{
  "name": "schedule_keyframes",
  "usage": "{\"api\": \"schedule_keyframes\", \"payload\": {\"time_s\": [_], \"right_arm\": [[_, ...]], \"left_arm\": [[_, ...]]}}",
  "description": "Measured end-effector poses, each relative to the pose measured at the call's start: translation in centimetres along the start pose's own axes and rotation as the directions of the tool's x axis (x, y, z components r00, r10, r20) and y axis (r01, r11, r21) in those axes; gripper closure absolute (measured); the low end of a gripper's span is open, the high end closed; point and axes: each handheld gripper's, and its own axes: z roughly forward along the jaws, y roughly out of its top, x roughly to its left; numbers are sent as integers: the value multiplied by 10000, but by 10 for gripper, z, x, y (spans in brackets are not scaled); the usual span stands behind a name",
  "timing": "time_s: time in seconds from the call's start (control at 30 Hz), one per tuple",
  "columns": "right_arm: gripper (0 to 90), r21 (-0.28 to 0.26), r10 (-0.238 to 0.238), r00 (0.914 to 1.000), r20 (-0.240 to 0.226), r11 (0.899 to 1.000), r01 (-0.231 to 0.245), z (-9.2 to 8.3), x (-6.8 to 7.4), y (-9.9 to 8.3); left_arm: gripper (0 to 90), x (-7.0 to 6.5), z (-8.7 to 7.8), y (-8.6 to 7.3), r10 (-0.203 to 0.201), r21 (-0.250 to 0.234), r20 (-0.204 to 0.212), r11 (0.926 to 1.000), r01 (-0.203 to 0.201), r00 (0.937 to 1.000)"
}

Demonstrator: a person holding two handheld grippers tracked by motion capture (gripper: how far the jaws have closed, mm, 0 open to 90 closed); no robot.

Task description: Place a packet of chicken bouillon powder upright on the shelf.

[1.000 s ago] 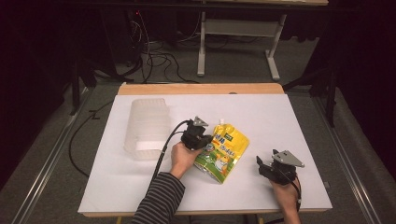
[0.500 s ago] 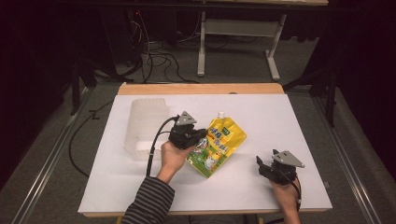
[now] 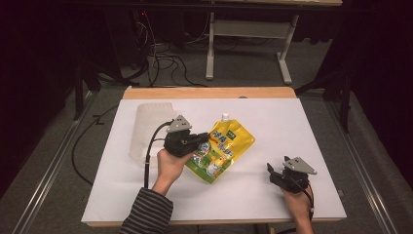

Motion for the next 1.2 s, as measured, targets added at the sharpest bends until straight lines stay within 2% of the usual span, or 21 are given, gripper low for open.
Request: {"api": "schedule_keyframes", "payload": {"time_s": [0.37, 0.77, 1.1, 1.2], "right_arm": [[306, -74, 31, 10000, -3, 10000, -31, -1, -1, 0], [305, -88, 67, 10000, 6, 9999, -67, -1, 0, 0], [304, -91, 70, 10000, 5, 9999, -70, -1, 0, 0], [304, -92, 70, 10000, 28, 9999, -69, -1, 0, 0]], "left_arm": [[891, 6, -31, 3, -16, -593, -417, 9982, -9, 9991], [892, 13, -55, 3, -138, -1025, -898, 9947, 45, 9959], [891, 20, -75, 2, -314, -1453, -1342, 9893, 116, 9905], [892, 25, -84, 1, -396, -1571, -1601, 9875, 142, 9863]]}}
